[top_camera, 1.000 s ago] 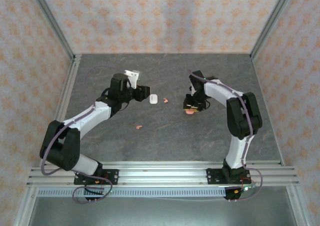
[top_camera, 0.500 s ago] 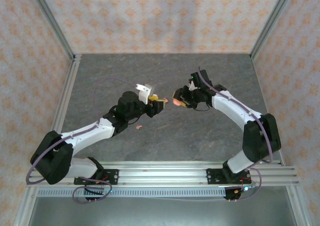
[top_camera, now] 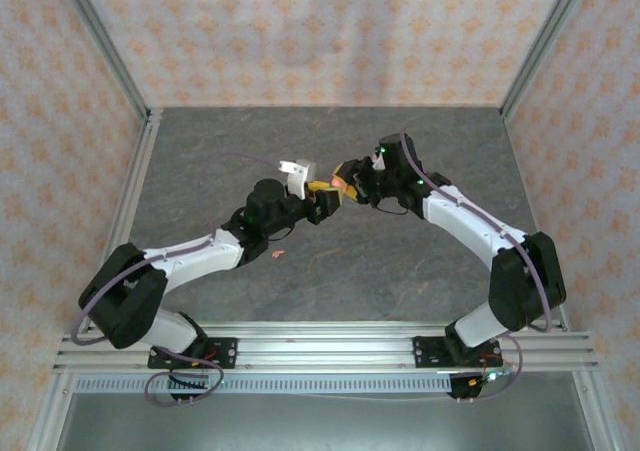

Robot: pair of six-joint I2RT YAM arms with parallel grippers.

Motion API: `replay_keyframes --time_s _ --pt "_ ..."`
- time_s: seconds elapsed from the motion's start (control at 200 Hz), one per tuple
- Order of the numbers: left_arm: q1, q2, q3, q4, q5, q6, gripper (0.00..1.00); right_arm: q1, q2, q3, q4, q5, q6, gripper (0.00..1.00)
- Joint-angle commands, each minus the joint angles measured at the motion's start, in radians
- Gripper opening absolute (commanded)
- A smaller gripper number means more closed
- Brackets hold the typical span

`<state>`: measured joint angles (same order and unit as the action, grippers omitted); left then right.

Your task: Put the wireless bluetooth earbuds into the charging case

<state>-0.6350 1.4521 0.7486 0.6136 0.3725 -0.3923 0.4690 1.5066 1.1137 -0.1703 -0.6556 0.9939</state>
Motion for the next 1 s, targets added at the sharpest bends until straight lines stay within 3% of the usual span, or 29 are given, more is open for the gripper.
replay_keyframes --time_s 0.0,0.25,0.415,0.535,0.721,0.996 --pt "-0.005 0.039 0.047 0.08 -0.015 -0.033 0.46 0.007 -0.033 0.001 0.054 -0.015 0.045 0.38" --pt "0.013 0.094 0.083 0.093 -0.016 -0.056 0.34 0.008 -0.039 -0.005 0.084 -0.053 0.079 0.39" --pt "0.018 0.114 0.103 0.108 -0.001 -0.068 0.33 0.008 -0.041 -0.009 0.106 -0.075 0.1 0.39" --pt "0.023 0.12 0.11 0.105 -0.002 -0.078 0.21 0.009 -0.04 -0.016 0.117 -0.089 0.106 0.4" --pt "0.031 0.097 0.117 0.048 -0.021 -0.088 0.03 0.01 -0.041 0.005 0.08 -0.094 0.054 0.49" --pt "0.033 0.021 0.125 -0.126 -0.039 0.003 0.0 0.007 -0.092 0.056 -0.043 0.014 -0.042 0.61"
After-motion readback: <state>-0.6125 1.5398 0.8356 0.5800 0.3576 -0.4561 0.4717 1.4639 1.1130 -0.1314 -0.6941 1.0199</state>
